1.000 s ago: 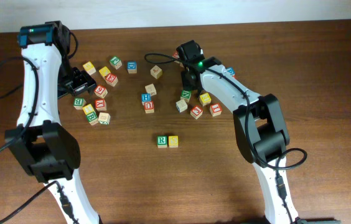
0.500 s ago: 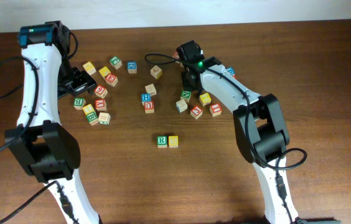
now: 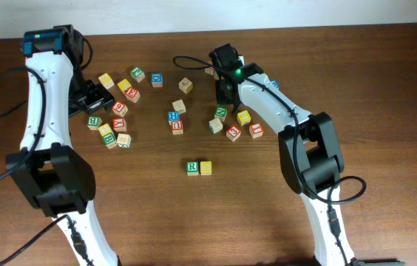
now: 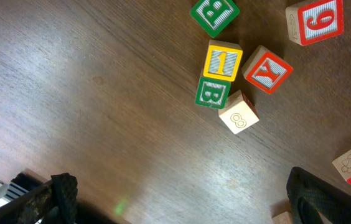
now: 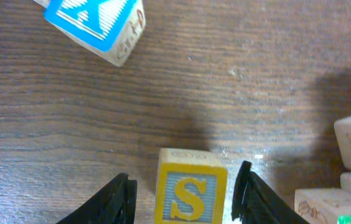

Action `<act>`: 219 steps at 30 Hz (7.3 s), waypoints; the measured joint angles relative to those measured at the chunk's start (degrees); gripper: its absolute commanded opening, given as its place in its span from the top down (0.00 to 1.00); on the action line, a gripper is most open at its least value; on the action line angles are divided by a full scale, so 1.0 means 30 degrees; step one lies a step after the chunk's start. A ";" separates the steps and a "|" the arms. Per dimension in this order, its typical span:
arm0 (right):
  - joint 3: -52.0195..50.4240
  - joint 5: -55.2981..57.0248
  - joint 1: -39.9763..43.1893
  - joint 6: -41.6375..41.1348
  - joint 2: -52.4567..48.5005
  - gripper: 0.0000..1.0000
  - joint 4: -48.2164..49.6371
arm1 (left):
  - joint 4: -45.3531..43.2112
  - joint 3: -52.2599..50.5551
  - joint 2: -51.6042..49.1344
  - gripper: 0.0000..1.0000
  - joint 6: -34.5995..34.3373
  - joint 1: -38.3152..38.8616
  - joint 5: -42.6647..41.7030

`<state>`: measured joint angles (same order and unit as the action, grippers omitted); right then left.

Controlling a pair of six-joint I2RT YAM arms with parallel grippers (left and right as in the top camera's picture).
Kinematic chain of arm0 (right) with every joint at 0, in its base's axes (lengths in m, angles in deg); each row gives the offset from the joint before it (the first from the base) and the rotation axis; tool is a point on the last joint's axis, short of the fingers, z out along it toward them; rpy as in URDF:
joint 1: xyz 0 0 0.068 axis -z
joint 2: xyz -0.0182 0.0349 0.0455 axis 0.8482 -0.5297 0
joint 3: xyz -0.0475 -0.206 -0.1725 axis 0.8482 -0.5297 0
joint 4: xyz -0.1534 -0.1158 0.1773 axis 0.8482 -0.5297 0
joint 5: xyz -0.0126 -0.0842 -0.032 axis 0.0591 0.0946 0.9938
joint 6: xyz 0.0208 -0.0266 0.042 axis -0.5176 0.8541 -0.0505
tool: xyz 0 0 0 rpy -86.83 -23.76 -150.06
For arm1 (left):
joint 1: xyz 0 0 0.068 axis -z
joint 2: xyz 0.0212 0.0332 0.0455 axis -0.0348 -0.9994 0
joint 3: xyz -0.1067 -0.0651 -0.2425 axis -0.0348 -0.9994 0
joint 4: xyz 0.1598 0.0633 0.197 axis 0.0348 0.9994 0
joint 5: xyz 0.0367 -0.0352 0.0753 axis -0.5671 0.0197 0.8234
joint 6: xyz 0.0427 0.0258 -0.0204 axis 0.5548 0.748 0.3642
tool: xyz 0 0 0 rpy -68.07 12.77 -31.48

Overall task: Spell out RSS
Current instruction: 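Lower the right gripper and grasp the second yellow S block, then carry the S block with the right gripper to the right of the first S, then lower the S block onto the table and open the right gripper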

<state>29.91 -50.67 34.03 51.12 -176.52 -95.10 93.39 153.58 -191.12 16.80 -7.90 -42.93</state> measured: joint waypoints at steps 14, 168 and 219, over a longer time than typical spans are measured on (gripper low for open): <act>0.0000 0.0000 0.0000 -0.0998 0.0000 0.56 -0.0073 | 0.0007 0.0000 0.0000 0.01 0.0000 0.0000 0.0000; -1.5016 -0.2892 -0.5690 -0.4575 1.0316 0.72 0.2849 | 0.0007 0.0000 0.0000 0.01 0.0007 0.0000 0.0000; -1.5759 -0.2929 -0.5792 -0.5078 1.0287 0.57 0.3672 | 0.0007 0.0000 0.0000 0.01 0.0007 0.0000 0.0000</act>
<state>-17.37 -59.46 16.65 35.89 -145.66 -84.09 93.41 153.58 -191.12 16.82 -7.90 -42.93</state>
